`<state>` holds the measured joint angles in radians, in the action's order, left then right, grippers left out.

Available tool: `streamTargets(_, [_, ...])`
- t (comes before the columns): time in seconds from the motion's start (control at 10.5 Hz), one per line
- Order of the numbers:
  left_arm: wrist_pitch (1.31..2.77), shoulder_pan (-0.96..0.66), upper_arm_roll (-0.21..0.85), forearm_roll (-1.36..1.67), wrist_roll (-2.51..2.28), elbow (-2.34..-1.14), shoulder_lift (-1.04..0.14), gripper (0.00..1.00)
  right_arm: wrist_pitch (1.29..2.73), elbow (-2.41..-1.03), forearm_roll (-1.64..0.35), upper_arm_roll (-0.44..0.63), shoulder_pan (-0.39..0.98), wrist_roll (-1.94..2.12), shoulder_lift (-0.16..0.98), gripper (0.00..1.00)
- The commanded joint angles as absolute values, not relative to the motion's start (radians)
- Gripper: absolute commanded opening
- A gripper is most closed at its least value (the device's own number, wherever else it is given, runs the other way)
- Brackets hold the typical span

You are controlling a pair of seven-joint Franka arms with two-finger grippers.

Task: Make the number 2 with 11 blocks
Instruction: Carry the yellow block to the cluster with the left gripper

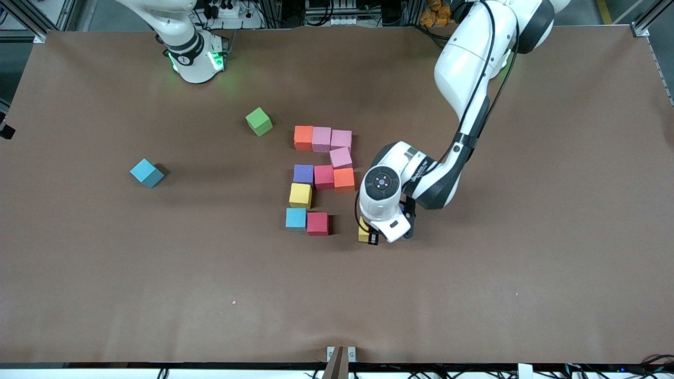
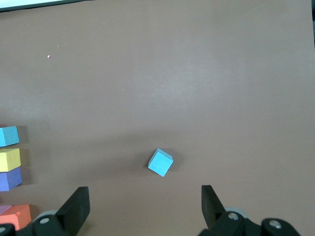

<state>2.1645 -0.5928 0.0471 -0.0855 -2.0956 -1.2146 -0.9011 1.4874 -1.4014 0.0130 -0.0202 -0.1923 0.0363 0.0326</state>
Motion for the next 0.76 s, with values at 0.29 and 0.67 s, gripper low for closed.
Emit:
streamTargets(0.29, [2.204,-0.618,0.040,0.072,-2.117,-1.158,-0.945,0.04,1.474,-1.390,0.006,-0.031,-0.209,0.044,0.031,1.00])
streamTargets(0.67, [2.214,-0.641,0.041,0.100,-2.115,-1.128,-0.998,0.04,1.474,-1.390,0.006,-0.031,-0.209,0.044,0.031,1.00])
